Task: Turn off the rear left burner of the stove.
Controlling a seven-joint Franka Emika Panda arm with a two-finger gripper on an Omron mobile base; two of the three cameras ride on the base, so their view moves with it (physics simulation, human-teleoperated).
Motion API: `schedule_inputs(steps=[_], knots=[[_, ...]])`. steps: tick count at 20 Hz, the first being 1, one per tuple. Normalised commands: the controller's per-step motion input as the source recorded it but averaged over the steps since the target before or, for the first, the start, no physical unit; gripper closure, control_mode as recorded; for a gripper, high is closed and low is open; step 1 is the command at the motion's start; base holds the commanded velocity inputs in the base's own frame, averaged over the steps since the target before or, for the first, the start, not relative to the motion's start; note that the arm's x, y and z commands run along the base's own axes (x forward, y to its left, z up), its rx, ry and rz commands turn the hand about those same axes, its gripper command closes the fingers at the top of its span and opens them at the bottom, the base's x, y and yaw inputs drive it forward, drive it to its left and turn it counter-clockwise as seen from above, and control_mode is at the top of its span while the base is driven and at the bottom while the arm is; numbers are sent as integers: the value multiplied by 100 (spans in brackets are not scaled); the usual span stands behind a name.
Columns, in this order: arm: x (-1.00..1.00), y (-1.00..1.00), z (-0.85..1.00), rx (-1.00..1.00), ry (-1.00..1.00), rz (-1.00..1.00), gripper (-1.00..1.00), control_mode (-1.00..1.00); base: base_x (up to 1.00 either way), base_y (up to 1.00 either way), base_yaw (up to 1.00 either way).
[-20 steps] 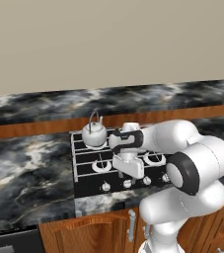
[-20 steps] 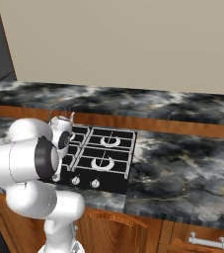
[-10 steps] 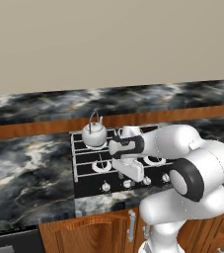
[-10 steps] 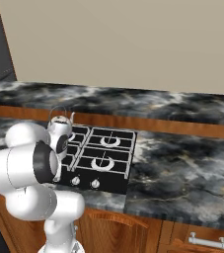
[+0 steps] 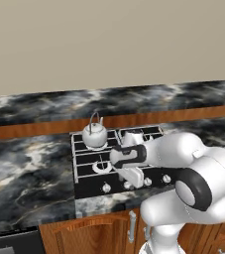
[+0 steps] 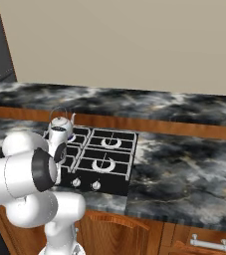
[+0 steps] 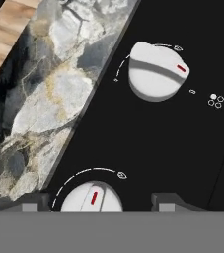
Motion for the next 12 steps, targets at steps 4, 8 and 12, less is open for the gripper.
schedule_inputs(steps=[4, 8, 12], knots=[[5, -7, -54, 0, 6, 0, -100, -100, 0, 0, 0], [0, -7, -44, 0, 8, 0, -100, -100, 0, 0, 0], [0, -3, -28, 0, 7, 0, -100, -100, 0, 0, 0]])
